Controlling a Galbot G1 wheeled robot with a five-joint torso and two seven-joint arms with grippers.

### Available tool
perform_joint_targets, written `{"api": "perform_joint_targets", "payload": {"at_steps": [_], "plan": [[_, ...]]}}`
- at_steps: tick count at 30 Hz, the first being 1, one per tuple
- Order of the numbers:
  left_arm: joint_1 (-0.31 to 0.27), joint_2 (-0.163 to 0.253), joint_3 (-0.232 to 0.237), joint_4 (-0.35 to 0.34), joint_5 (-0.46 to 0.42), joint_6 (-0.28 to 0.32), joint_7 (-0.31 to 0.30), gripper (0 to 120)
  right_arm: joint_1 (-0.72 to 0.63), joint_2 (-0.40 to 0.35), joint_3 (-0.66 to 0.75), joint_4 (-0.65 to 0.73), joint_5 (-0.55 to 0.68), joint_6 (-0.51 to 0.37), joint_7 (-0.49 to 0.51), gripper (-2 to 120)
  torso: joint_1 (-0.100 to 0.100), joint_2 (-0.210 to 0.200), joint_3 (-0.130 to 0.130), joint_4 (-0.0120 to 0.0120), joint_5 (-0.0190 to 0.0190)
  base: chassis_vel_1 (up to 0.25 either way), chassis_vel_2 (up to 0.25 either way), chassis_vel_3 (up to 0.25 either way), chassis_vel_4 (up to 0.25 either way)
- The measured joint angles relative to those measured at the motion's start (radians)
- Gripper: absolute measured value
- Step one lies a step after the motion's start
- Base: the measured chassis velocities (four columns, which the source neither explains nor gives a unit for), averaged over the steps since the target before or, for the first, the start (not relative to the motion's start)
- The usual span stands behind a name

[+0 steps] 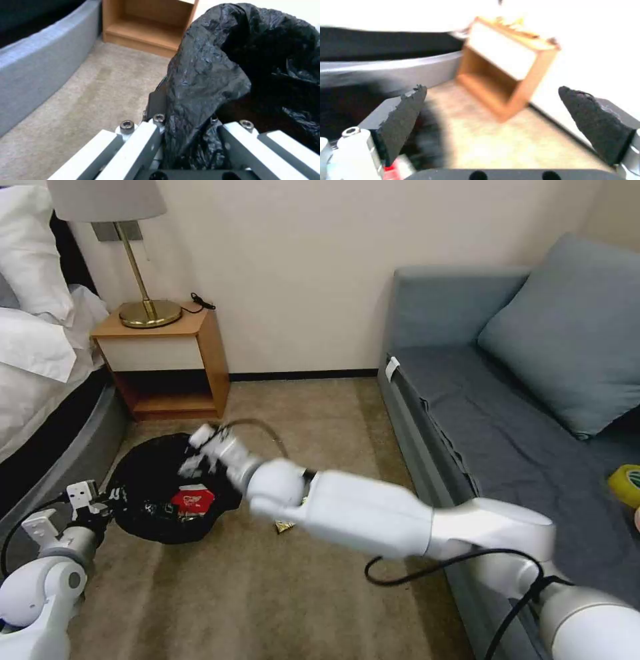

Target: Pick up the trash bin, then pick up the garbage on the floor and place it into the trash bin.

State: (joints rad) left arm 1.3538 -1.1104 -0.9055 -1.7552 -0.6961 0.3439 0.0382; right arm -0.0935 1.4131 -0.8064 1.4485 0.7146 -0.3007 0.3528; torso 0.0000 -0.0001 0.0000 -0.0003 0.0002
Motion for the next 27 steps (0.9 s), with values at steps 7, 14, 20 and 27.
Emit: {"api": "perform_joint_targets", "payload": {"at_steps": [7, 14, 20, 27], "plan": [[0.003, -0.004, -0.024, 0.004, 0.007, -0.004, 0.004, 4, 0.001, -0.103, 0.167, 0.070, -0.117, -0.088, 0.098, 100, 0.000, 0.000, 0.000, 0.0000, 0.0002, 0.000, 0.000, 0.000, 0.000], [-0.015, -0.004, -0.020, 0.010, 0.033, 0.003, 0.000, 4, -0.118, -0.304, 0.343, 0.206, -0.178, -0.112, 0.118, 100, 0.000, 0.000, 0.000, -0.0003, 0.0006, 0.000, 0.000, 0.000, 0.000], [-0.014, -0.012, -0.012, 0.009, 0.061, 0.004, -0.001, 4, -0.252, -0.402, 0.465, 0.305, -0.231, -0.115, 0.108, 100, 0.000, 0.000, 0.000, -0.0001, 0.0003, 0.000, 0.000, 0.000, 0.000], [-0.005, -0.032, -0.012, -0.008, 0.102, 0.006, -0.007, 4, -0.419, -0.469, 0.596, 0.422, -0.263, -0.143, 0.095, 100, 0.000, 0.000, 0.000, 0.0001, 0.0003, 0.000, 0.000, 0.000, 0.000]]}}
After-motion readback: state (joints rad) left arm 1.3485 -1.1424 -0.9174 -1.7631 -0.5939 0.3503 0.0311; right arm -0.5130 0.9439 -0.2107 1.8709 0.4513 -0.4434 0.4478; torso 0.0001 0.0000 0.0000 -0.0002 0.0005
